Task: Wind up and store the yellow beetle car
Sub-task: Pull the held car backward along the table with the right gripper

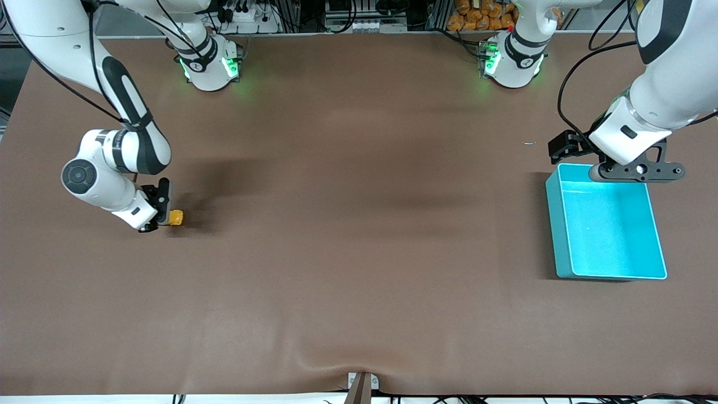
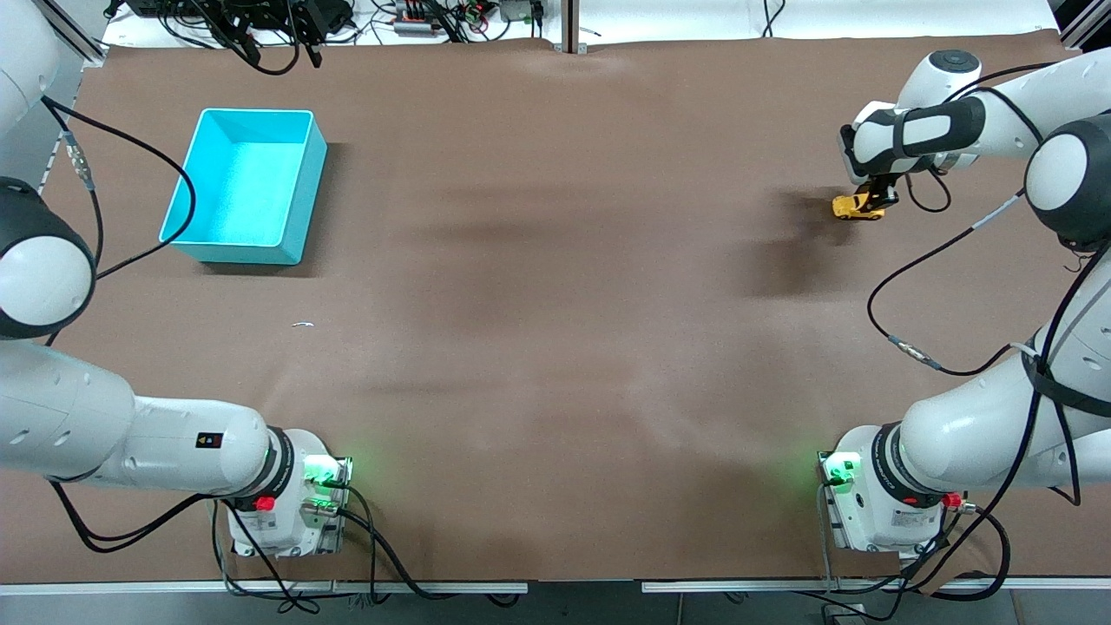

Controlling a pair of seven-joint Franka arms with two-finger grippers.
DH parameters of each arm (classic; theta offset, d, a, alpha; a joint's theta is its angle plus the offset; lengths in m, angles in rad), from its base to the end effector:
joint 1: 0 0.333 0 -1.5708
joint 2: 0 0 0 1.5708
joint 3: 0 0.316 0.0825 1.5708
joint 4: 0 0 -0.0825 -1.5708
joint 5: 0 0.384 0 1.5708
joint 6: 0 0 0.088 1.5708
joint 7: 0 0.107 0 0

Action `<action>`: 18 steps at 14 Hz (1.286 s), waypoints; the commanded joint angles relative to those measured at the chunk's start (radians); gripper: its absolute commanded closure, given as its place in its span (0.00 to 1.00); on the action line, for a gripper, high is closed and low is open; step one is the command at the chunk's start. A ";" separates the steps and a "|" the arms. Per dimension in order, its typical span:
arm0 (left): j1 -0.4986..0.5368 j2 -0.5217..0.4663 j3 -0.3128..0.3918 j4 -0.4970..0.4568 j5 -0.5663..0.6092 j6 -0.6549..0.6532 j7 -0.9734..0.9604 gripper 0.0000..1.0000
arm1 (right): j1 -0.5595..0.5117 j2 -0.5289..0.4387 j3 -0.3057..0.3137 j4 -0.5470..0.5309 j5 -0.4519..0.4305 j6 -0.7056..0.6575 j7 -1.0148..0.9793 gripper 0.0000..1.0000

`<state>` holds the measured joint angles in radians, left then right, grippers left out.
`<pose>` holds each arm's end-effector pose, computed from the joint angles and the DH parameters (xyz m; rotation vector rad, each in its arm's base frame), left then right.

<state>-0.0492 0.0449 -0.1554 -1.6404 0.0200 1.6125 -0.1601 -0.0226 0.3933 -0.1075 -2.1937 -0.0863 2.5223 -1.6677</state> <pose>0.5563 -0.1116 0.5703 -3.1130 0.0719 0.1070 0.5461 -0.0717 0.1990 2.1631 2.2640 -0.1716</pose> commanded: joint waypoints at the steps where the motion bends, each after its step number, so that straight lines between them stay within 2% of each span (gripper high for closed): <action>1: -0.001 0.004 -0.006 0.011 0.015 -0.003 -0.019 0.00 | -0.060 0.110 0.008 0.046 -0.018 0.044 -0.052 0.78; 9: -0.001 0.004 -0.006 0.010 0.015 -0.003 -0.019 0.00 | -0.155 0.133 0.008 0.071 -0.018 0.041 -0.104 0.75; 18: -0.001 0.004 -0.006 0.010 0.015 -0.003 -0.055 0.00 | -0.209 0.162 0.008 0.107 -0.018 0.036 -0.162 0.73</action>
<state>-0.0495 0.0450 -0.1554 -1.6404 0.0200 1.6125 -0.1950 -0.2003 0.4366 -0.1104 -2.1271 -0.0863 2.5199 -1.8141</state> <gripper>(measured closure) 0.000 0.599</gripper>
